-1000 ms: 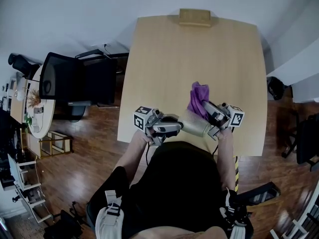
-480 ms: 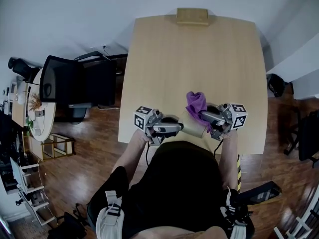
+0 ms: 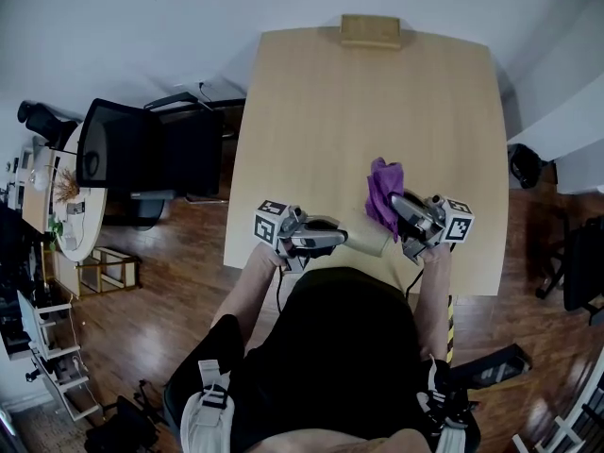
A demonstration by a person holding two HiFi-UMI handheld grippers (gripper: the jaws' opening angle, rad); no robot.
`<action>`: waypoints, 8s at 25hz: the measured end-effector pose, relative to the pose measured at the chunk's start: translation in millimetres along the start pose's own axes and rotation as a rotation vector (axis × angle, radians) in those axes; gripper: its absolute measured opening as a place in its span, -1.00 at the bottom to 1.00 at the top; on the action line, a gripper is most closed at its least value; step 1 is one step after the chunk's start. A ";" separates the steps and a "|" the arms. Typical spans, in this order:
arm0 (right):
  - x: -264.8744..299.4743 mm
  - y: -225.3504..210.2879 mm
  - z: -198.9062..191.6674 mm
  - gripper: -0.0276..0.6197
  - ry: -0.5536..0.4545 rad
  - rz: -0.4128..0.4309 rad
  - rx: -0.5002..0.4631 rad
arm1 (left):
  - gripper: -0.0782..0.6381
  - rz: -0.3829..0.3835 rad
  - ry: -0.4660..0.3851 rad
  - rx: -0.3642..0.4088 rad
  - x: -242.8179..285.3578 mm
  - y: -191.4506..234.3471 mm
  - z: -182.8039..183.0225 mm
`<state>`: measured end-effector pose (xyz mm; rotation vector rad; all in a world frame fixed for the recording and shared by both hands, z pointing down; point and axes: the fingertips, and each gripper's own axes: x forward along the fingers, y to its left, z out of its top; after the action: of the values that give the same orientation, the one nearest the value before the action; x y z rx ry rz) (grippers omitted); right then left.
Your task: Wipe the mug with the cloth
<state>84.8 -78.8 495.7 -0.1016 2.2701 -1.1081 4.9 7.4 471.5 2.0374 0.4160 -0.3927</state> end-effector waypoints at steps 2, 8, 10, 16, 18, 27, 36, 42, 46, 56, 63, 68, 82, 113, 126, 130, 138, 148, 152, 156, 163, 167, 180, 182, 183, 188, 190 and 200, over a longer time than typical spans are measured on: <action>-11.0 22.4 13.7 -0.73 -0.026 0.065 -0.059 | -0.66 0.026 -0.028 0.011 -12.3 2.1 7.8; 13.5 31.0 -24.0 -0.73 0.222 0.037 -0.160 | -0.66 0.011 0.024 -0.004 1.9 6.5 2.1; 22.6 26.0 -34.5 -0.73 0.274 0.014 -0.173 | -0.66 -0.001 0.062 -0.016 10.6 7.7 -6.4; 33.8 4.8 -58.0 -0.73 0.384 -0.058 -0.152 | -0.60 0.016 0.126 -0.022 17.1 11.1 -23.4; 30.7 -4.5 -60.9 -0.73 0.376 -0.074 -0.092 | -0.62 0.016 0.141 -0.015 17.6 8.8 -26.4; -5.2 -45.2 -17.4 -0.73 0.132 -0.310 -0.063 | -0.67 -0.057 -0.154 0.047 0.4 -2.2 21.9; 37.4 48.7 19.5 -0.73 0.074 -0.109 -0.364 | -0.66 0.054 -0.321 0.161 -40.0 -1.2 74.8; 24.1 -5.7 8.5 -0.73 0.115 -0.362 -0.345 | -0.64 0.060 -0.304 0.178 -38.5 -4.0 66.8; 13.5 -9.4 20.8 -0.73 0.055 -0.424 -0.351 | -0.67 0.095 -0.372 0.166 -56.7 0.8 74.4; 40.9 11.7 8.1 -0.73 0.126 -0.327 -0.443 | -0.64 0.077 -0.353 0.182 -41.5 4.3 75.9; 0.1 -23.4 24.7 -0.73 0.029 -0.526 -0.371 | -0.67 0.107 -0.395 0.173 -57.5 6.7 78.7; 30.8 23.6 26.1 -0.73 0.013 -0.260 -0.387 | -0.67 0.110 -0.391 0.174 -54.0 13.0 80.2; -48.3 -82.2 31.0 -0.73 -0.138 -0.649 -0.095 | -0.66 0.205 -0.429 0.129 -71.5 56.7 80.1; -4.7 -58.5 27.7 -0.73 -0.079 -0.410 -0.108 | -0.66 0.260 -0.386 0.129 -61.5 79.8 75.2; 8.0 -40.3 29.9 -0.73 -0.059 -0.383 -0.200 | -0.67 0.290 -0.403 0.164 -64.2 77.6 86.0; -9.0 -72.7 18.0 -0.73 -0.048 -0.484 -0.125 | -0.64 0.214 -0.360 0.192 -46.9 62.7 82.0; -63.4 -116.0 16.7 -0.73 -0.127 -0.716 -0.032 | -0.67 0.659 -0.045 0.346 -77.7 139.7 67.0; -78.0 -122.1 24.7 -0.73 -0.219 -0.730 0.020 | -0.67 1.165 0.707 0.642 -112.0 277.2 85.9; -86.0 -129.2 23.1 -0.73 -0.244 -0.744 0.050 | -0.66 1.175 0.977 0.652 -115.8 318.9 88.0; -103.1 -137.5 24.1 -0.73 -0.269 -0.801 0.070 | -0.66 1.170 1.144 0.626 -117.8 342.9 83.8; -98.8 -138.3 31.3 -0.73 -0.276 -0.745 0.058 | -0.65 1.167 1.201 0.664 -110.7 353.5 82.6; -98.2 -135.5 32.5 -0.73 -0.273 -0.738 0.056 | -0.49 1.170 1.165 0.711 -103.9 347.9 84.2; -89.8 -62.0 12.6 -0.73 -0.377 -0.682 0.063 | -0.43 0.925 -0.085 0.493 -113.5 157.1 81.4; -88.8 -43.1 4.2 -0.73 -0.407 -0.670 0.059 | -0.45 0.810 -0.244 0.445 -127.1 120.7 67.4; -87.8 -33.6 -0.1 -0.73 -0.421 -0.664 0.057 | -0.45 0.766 -0.301 0.426 -133.8 104.2 61.3; -87.3 10.1 -23.8 -0.73 -0.467 -0.638 0.070 | -0.47 0.560 -0.511 0.367 -149.9 52.5 48.7; -85.4 21.3 -32.7 -0.73 -0.469 -0.616 0.076 | -0.52 0.468 -0.578 0.355 -150.2 39.3 51.1; -46.1 89.3 -84.6 -0.73 -0.387 -0.363 0.142 | -0.65 0.335 -0.775 0.428 -142.1 -64.3 -11.6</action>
<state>92.6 52.3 491.7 -0.6349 1.8624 -1.2981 -149.0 28.8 490.1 2.1074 -0.5152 -1.0684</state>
